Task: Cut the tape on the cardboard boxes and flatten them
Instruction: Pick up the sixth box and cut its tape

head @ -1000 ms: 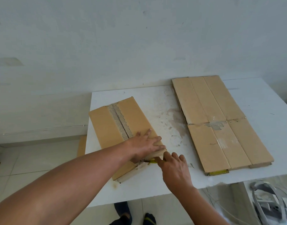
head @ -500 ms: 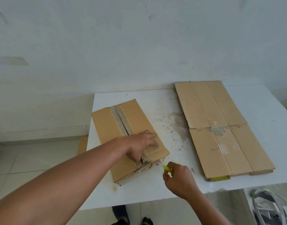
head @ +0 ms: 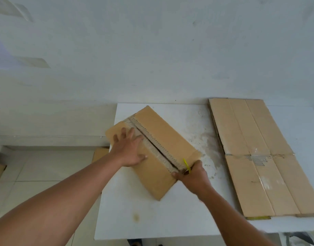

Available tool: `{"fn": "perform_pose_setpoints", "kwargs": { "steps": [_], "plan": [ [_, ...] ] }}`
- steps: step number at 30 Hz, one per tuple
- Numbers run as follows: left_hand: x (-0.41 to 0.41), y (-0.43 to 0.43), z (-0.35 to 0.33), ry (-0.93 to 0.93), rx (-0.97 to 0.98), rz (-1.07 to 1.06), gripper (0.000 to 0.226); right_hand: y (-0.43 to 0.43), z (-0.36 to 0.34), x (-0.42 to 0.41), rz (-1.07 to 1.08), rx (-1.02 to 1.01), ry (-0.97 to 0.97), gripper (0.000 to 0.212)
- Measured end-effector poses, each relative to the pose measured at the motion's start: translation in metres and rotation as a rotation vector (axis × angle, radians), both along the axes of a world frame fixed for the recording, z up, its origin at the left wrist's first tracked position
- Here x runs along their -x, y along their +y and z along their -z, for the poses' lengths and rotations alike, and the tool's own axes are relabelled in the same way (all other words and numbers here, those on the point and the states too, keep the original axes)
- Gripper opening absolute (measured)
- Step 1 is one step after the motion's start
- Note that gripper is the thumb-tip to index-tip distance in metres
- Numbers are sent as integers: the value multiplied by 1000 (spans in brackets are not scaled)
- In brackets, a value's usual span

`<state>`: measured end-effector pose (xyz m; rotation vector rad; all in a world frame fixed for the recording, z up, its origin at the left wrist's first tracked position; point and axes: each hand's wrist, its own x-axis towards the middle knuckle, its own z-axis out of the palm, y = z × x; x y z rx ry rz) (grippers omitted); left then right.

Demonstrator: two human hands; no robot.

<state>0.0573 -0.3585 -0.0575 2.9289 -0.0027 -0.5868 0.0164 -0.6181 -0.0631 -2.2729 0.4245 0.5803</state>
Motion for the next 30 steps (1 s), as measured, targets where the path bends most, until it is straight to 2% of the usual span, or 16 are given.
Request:
{"fn": "perform_pose_setpoints", "kwargs": {
  "steps": [5,9,11,14,18,21,24,30],
  "plan": [
    [-19,36,6,-132,47,26,91,-8,-11,-80,-325,238,-21,65],
    [-45,51,3,-58,3,83,116,-3,-23,-134,-614,436,-52,63],
    [-55,59,5,41,-29,125,128,5,-24,-157,-683,475,-107,73],
    [-60,67,12,172,84,131,129,22,-19,-180,-594,493,-205,76],
    [-49,71,25,150,214,61,129,40,-8,-179,-389,558,-291,47],
    [-42,72,31,129,251,8,129,43,-3,-161,-219,534,-274,36],
    [-32,74,32,115,258,-37,129,42,-1,-139,-122,462,-260,38],
    [-15,61,29,112,261,-177,127,39,3,-104,-82,314,-237,50]
  ]
}}
